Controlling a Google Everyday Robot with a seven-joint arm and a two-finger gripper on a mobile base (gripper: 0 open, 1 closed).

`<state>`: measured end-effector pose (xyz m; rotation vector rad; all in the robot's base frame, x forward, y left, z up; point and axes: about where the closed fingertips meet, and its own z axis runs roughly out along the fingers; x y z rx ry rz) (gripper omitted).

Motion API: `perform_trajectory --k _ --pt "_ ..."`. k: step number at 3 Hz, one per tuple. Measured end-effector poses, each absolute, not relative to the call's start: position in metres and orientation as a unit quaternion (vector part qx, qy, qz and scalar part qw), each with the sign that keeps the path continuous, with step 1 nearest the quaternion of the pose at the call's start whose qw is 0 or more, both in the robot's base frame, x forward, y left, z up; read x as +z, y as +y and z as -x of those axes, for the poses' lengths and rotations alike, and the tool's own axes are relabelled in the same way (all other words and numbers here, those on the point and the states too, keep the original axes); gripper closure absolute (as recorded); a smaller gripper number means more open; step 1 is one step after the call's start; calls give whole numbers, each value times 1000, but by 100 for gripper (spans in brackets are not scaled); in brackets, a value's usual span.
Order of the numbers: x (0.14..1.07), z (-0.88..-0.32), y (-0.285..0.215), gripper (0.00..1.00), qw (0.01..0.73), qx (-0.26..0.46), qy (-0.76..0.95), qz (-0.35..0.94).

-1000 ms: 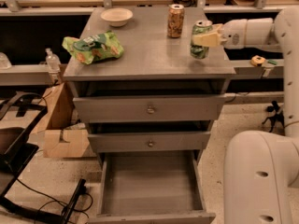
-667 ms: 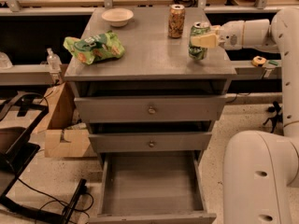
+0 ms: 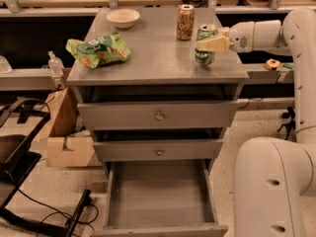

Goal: Pick green can from bottom drawer and place on counter

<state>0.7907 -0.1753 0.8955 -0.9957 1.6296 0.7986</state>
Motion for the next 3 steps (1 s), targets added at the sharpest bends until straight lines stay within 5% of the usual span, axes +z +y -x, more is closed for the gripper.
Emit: perform_trajectory --k 1,3 --pt "894 -792 -172 5 509 334 677 414" --pt "893 -793 -170 0 508 335 676 415"
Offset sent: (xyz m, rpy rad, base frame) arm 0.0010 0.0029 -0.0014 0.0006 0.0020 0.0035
